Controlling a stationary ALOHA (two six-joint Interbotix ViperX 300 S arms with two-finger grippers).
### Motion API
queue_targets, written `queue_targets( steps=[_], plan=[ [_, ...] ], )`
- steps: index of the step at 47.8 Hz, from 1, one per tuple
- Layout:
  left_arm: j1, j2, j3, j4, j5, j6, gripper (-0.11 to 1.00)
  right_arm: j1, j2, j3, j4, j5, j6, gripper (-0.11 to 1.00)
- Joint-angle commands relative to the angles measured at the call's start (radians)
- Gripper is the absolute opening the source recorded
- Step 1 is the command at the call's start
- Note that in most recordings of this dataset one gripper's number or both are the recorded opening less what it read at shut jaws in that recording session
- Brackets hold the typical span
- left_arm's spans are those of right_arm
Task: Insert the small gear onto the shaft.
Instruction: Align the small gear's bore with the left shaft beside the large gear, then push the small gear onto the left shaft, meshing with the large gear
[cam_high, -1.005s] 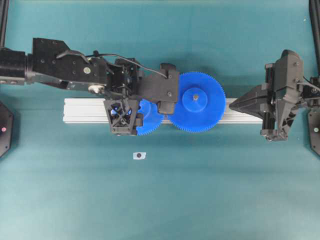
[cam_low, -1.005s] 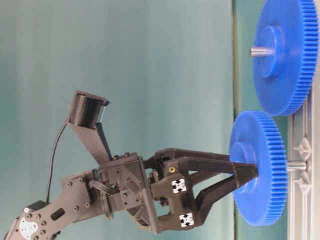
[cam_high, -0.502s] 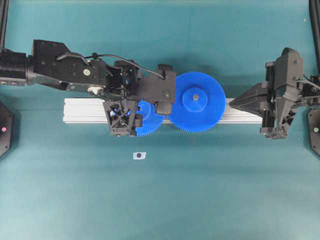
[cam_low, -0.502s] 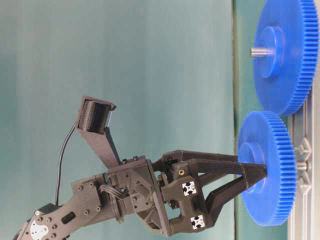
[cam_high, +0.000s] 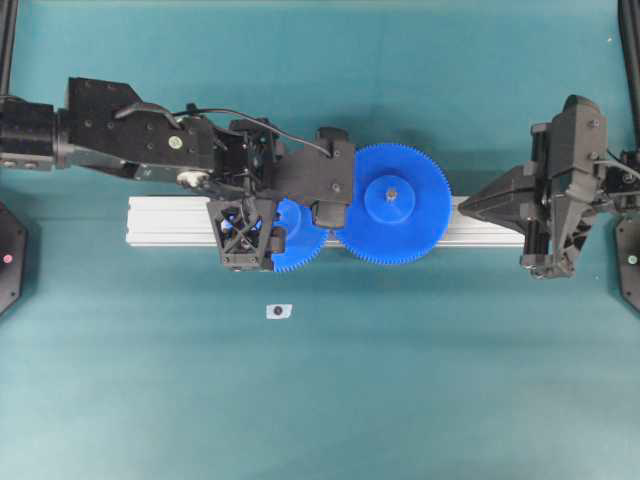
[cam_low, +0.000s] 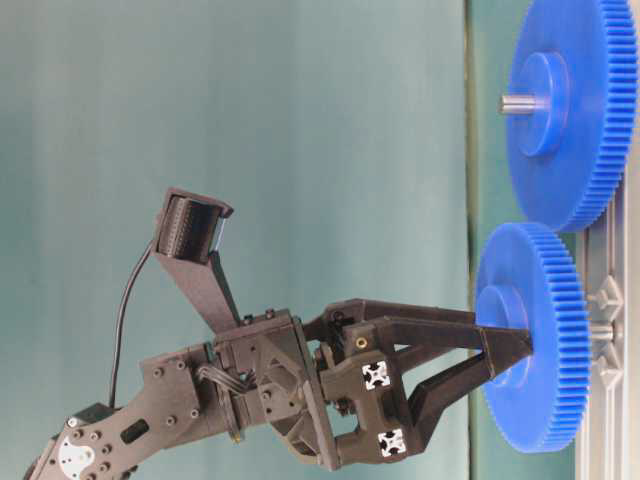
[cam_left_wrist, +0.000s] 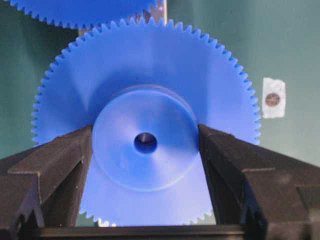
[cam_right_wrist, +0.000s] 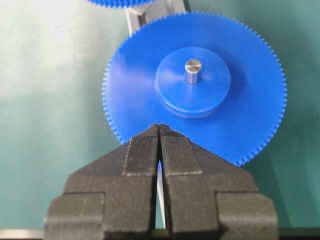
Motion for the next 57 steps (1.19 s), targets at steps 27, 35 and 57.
queue_targets(
  steps=[27, 35, 57],
  plan=[
    [-0.005, -0.005, -0.044, 0.002, 0.023, -0.015, 0.75, -0.002, -0.005, -0.006, 0.0, -0.009, 0.005, 0.04],
    [-0.008, 0.005, -0.051, 0.002, 0.025, -0.014, 0.75, -0.002, -0.005, -0.006, 0.002, -0.009, 0.006, 0.04],
    [-0.012, 0.0, -0.06, 0.0, 0.025, -0.012, 0.88, -0.002, -0.005, -0.005, 0.002, -0.009, 0.005, 0.04]
  ],
)
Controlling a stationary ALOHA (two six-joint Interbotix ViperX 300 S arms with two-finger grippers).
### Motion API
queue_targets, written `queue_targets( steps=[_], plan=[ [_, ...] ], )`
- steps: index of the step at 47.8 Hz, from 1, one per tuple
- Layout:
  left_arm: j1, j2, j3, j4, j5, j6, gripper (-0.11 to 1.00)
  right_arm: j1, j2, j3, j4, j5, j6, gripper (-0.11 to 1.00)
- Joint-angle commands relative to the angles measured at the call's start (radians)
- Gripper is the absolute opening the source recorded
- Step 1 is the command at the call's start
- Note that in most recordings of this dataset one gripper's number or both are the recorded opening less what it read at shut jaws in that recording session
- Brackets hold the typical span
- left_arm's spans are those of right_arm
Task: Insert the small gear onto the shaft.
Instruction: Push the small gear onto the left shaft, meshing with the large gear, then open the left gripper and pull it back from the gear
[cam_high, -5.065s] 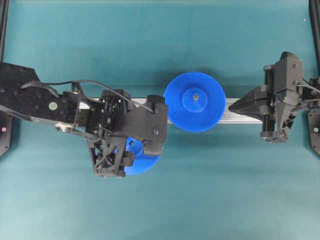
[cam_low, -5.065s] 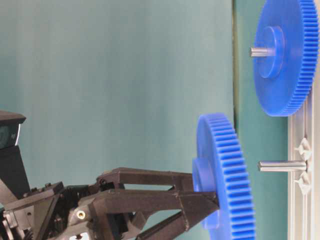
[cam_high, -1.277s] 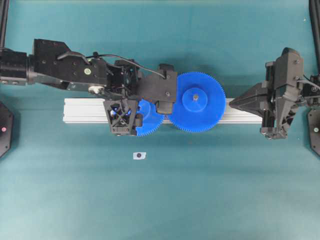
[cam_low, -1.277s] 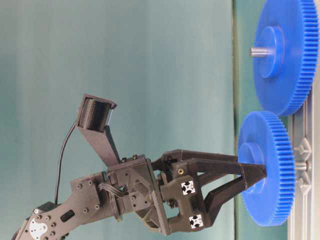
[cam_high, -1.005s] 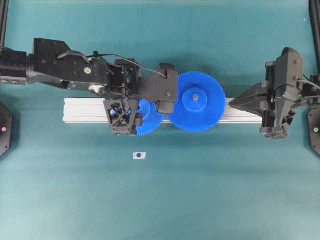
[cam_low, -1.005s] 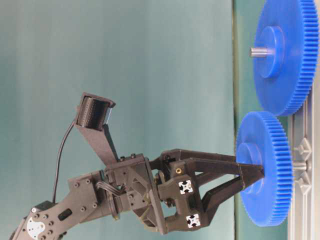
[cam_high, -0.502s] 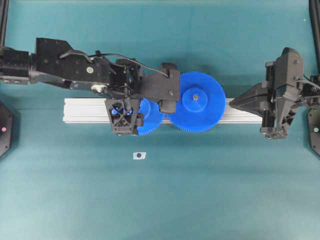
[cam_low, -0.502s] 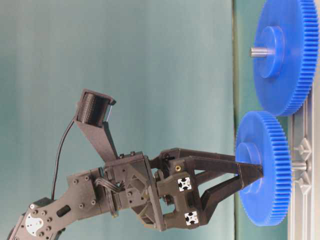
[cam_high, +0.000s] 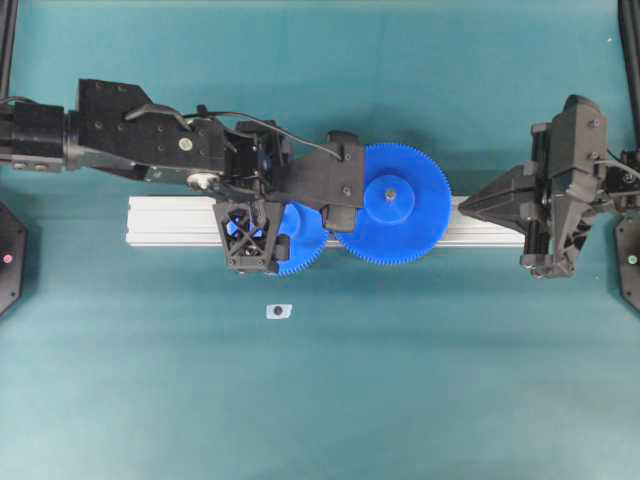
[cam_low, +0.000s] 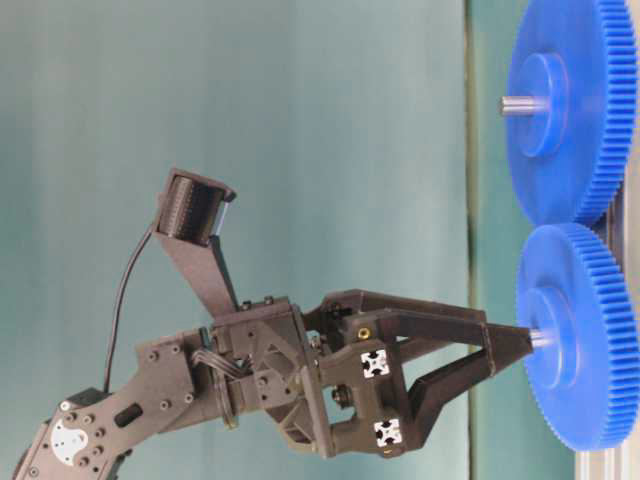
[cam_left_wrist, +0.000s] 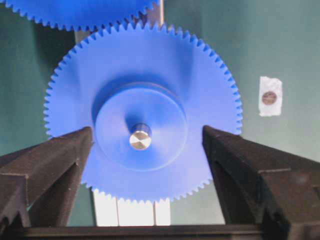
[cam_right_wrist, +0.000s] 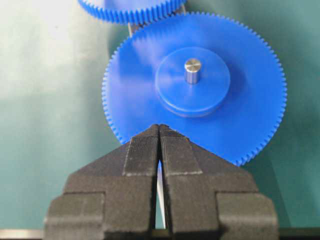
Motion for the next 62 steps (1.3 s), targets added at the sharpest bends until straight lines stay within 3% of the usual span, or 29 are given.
queue_targets(
  steps=[1, 27, 62],
  plan=[
    [-0.003, -0.025, -0.025, 0.002, -0.002, 0.002, 0.88, -0.003, -0.003, -0.006, 0.002, -0.009, 0.005, 0.04],
    [-0.003, -0.031, -0.043, 0.0, -0.003, -0.006, 0.88, -0.003, -0.003, -0.006, 0.002, -0.009, 0.006, 0.04],
    [-0.009, -0.178, -0.038, 0.002, -0.002, -0.046, 0.88, -0.003, -0.003, -0.006, 0.002, -0.009, 0.006, 0.04]
  ],
)
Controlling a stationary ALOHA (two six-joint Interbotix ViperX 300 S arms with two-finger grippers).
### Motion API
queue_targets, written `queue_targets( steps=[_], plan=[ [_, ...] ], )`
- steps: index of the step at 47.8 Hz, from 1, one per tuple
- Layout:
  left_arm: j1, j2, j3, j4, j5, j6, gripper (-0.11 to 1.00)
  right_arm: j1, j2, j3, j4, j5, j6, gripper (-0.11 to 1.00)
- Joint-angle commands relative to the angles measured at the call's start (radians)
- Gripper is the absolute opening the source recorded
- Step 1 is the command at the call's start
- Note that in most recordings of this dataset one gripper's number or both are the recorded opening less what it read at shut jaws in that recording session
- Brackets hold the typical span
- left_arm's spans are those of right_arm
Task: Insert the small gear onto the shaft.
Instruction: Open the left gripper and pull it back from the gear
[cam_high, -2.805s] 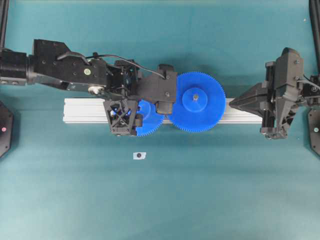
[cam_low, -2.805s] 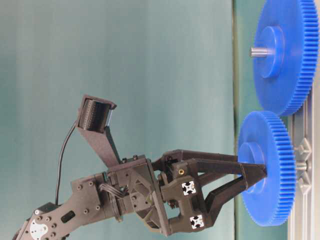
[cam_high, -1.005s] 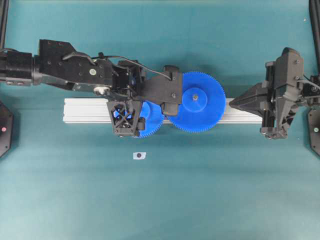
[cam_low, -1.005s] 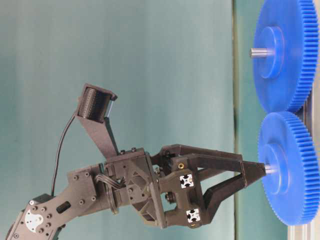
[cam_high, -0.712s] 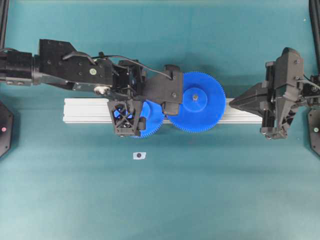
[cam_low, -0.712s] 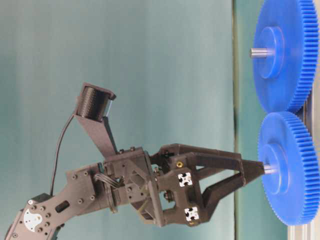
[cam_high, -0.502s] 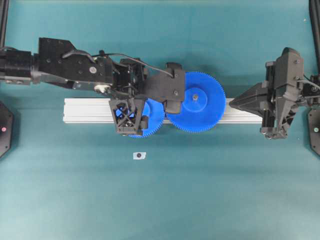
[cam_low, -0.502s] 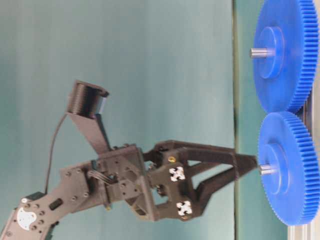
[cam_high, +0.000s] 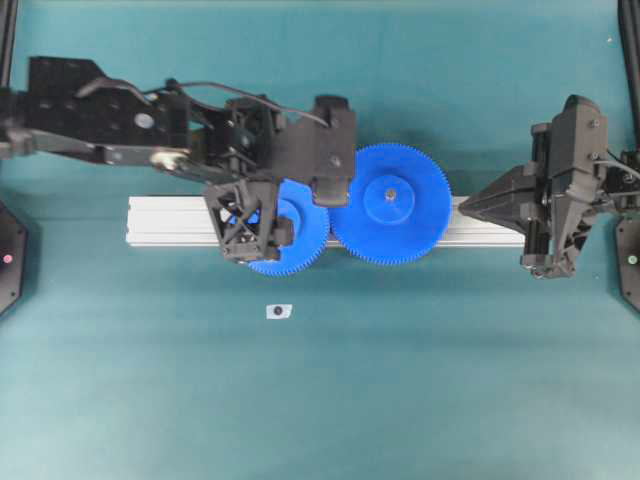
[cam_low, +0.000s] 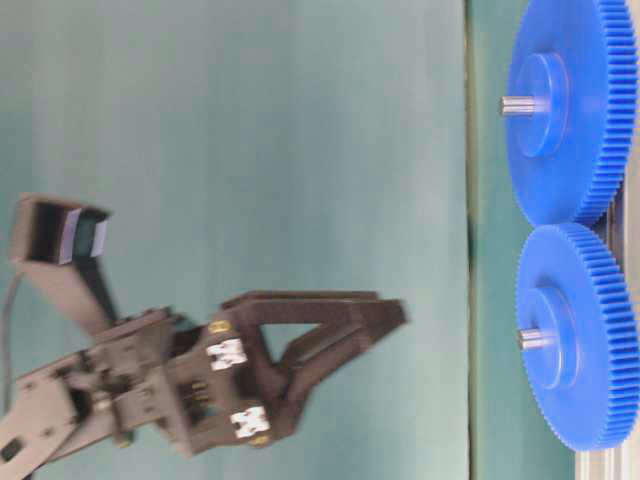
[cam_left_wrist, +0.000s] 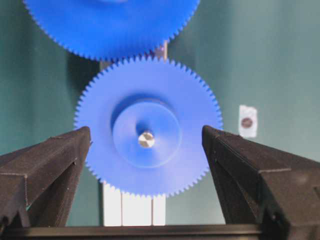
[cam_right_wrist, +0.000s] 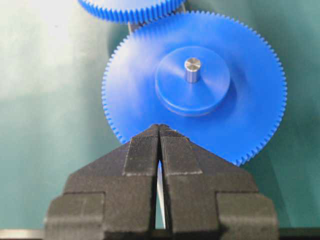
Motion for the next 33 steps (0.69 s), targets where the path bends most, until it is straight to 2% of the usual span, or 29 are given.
queue_targets(
  steps=[1, 33],
  plan=[
    [-0.009, -0.044, -0.006, 0.003, -0.003, 0.0, 0.88, -0.002, -0.005, -0.008, 0.002, -0.008, 0.006, 0.04],
    [-0.035, -0.08, -0.003, 0.003, 0.015, -0.005, 0.88, -0.002, -0.011, -0.008, 0.003, -0.008, 0.006, 0.04]
  ],
)
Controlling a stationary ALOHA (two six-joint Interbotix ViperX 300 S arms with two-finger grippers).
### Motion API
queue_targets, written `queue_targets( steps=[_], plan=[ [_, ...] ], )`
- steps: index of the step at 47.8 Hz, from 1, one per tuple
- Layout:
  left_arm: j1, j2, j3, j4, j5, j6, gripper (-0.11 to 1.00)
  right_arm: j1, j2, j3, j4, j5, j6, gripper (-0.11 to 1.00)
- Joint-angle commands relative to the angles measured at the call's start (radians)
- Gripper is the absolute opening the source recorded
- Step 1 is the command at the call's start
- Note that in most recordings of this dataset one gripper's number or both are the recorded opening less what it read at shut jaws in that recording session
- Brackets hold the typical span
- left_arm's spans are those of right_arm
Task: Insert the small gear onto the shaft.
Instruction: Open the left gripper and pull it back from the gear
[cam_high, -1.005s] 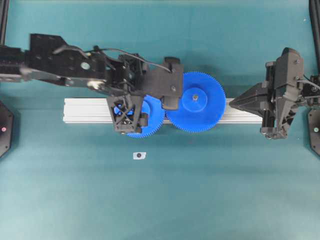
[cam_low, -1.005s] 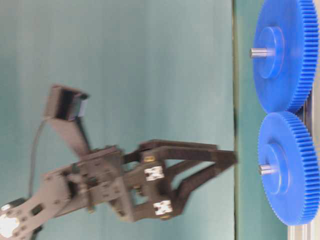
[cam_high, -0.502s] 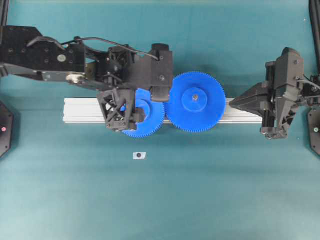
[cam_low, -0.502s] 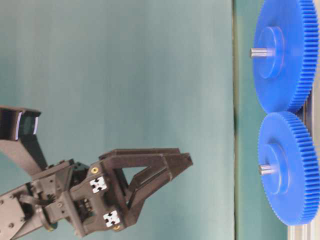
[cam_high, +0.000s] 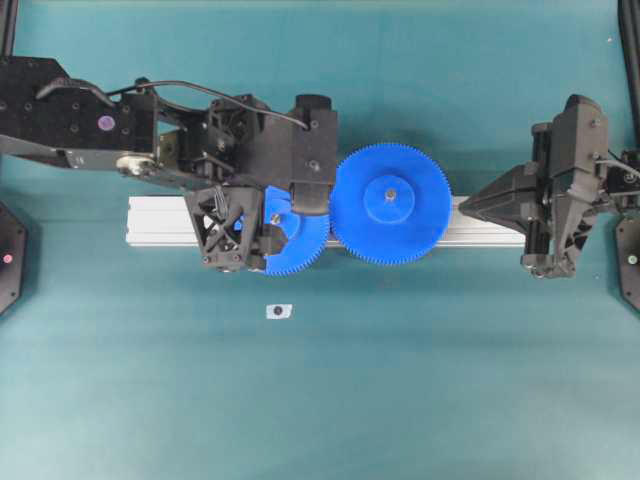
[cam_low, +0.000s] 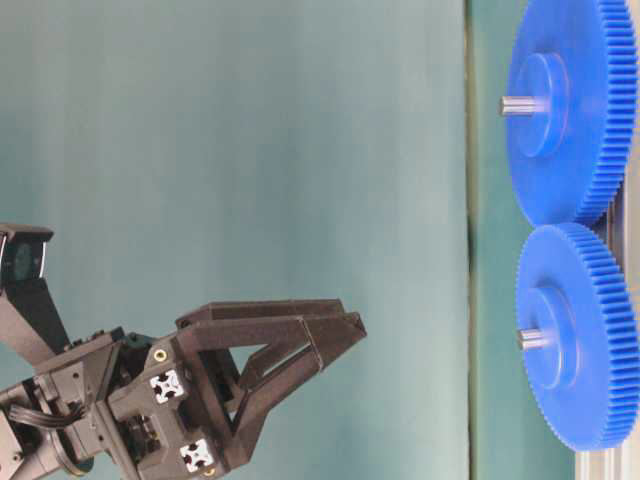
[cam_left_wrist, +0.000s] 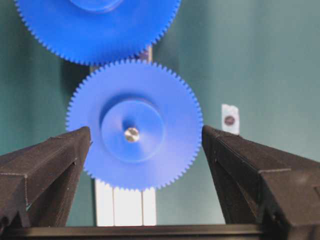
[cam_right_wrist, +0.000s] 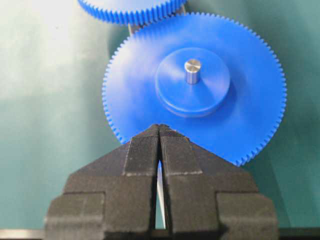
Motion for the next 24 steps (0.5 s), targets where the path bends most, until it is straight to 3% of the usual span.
queue_targets(
  steps=[1, 24],
  plan=[
    [-0.003, -0.034, -0.011, 0.002, 0.009, -0.003, 0.88, -0.002, -0.006, -0.008, 0.002, -0.008, 0.006, 0.04],
    [-0.008, -0.046, -0.009, 0.002, 0.021, -0.005, 0.88, -0.002, -0.006, -0.008, 0.003, -0.008, 0.006, 0.04]
  ],
)
